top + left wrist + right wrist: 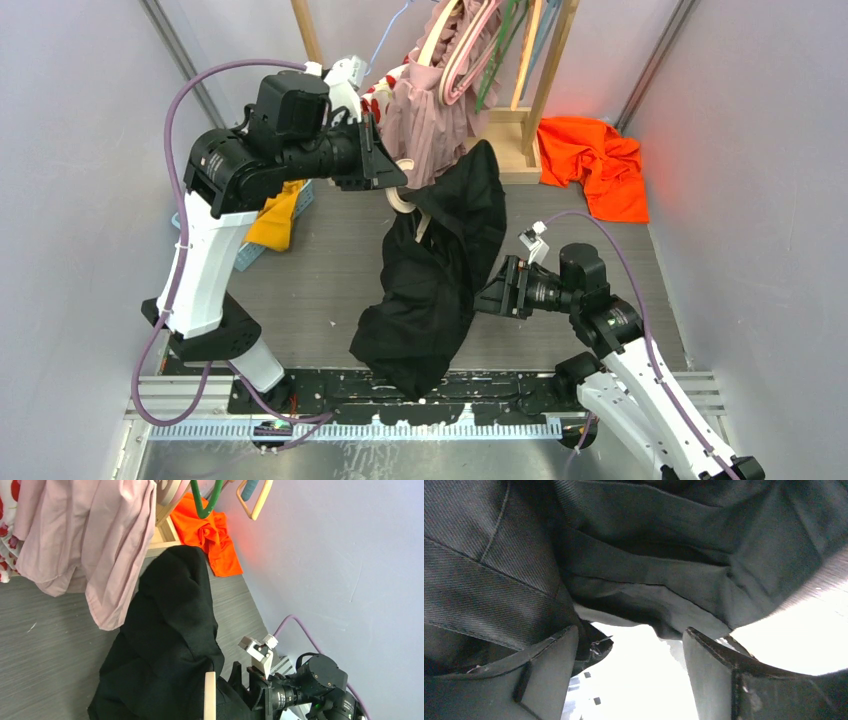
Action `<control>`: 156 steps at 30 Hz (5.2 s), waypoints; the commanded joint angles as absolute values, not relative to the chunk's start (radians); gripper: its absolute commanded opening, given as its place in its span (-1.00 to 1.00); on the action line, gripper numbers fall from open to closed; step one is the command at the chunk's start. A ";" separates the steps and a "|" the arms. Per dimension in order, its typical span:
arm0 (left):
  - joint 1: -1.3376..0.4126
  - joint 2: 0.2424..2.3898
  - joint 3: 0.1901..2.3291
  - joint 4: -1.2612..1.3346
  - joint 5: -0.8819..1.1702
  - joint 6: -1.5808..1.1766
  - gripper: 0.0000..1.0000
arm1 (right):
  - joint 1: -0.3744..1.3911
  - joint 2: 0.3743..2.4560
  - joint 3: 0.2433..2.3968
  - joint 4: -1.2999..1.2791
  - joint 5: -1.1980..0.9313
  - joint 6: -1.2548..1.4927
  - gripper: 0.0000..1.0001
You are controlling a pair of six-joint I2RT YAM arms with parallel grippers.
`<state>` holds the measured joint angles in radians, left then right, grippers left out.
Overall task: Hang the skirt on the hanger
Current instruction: Adjust the skirt on the hanger.
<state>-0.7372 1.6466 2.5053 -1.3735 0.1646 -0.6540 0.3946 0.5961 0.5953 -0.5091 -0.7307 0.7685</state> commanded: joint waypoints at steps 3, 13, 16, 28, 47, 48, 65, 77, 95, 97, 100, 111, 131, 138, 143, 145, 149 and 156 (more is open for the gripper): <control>-0.731 1.605 2.515 -1.195 0.180 -0.692 -0.83 | 0.427 0.623 0.582 -0.331 -0.814 0.845 0.49; -0.718 1.594 2.507 -1.189 0.165 -0.687 -0.84 | 0.516 0.574 0.568 -0.273 -0.716 0.874 0.61; -0.714 1.587 2.502 -1.189 0.156 -0.686 -0.84 | 0.516 0.516 0.616 -0.413 -0.621 0.817 0.52; -0.712 1.580 2.490 -1.172 0.172 -0.690 -0.84 | 0.517 0.544 0.636 -0.398 -0.629 0.821 0.39; -0.688 1.576 2.491 -1.173 0.175 -0.689 -0.84 | 0.516 0.503 0.725 -0.658 -0.515 0.750 0.30; -0.684 1.576 2.492 -1.176 0.175 -0.687 -0.84 | 0.516 0.488 0.732 -0.644 -0.510 0.763 0.26; -0.677 1.569 2.458 -1.161 0.187 -0.690 -0.84 | 0.516 0.489 0.676 -0.407 -0.562 0.863 0.35; -0.676 1.575 2.447 -1.132 0.224 -0.709 -0.84 | 0.589 0.666 0.596 -0.082 -0.605 0.952 0.44; -0.673 1.595 2.453 -1.339 0.228 -0.644 -0.84 | 0.438 0.711 0.965 -0.496 -0.469 0.650 -0.98; -0.673 1.593 2.456 -1.353 0.229 -0.636 -0.84 | 0.411 0.715 0.985 -0.519 -0.467 0.629 -0.98; -0.673 1.592 2.466 -1.373 0.232 -0.626 -0.84 | 0.363 0.721 1.001 -0.550 -0.471 0.605 -0.98; -0.672 1.572 2.464 -1.367 0.312 -0.630 -0.84 | 0.115 0.849 0.858 -0.505 -0.642 0.628 -0.98; -0.670 1.550 2.385 -1.370 0.305 -0.633 -0.83 | 0.121 0.799 0.960 -0.705 -0.631 0.557 0.51; -0.677 1.543 2.289 -1.329 0.275 -0.641 -0.84 | 0.122 0.736 1.135 -0.836 -0.575 0.518 0.46; -0.692 1.566 2.261 -1.301 0.248 -0.646 -0.84 | 0.141 0.723 1.170 -0.693 -0.769 0.658 0.43; -0.702 1.575 2.256 -1.289 0.227 -0.649 -0.83 | 0.164 0.727 1.162 -0.600 -0.828 0.732 0.40; -0.715 1.601 2.254 -1.274 0.185 -0.652 -0.83 | 0.300 0.756 1.198 -0.573 -0.760 0.764 0.36; -0.721 1.620 2.232 -1.256 0.133 -0.652 -0.83 | 0.655 0.837 1.238 -0.599 -0.529 0.728 0.26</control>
<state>-0.7177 1.6287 2.2288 -1.3540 0.1772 -0.6479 0.4980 0.7975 1.1843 -0.6502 -0.6670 0.7246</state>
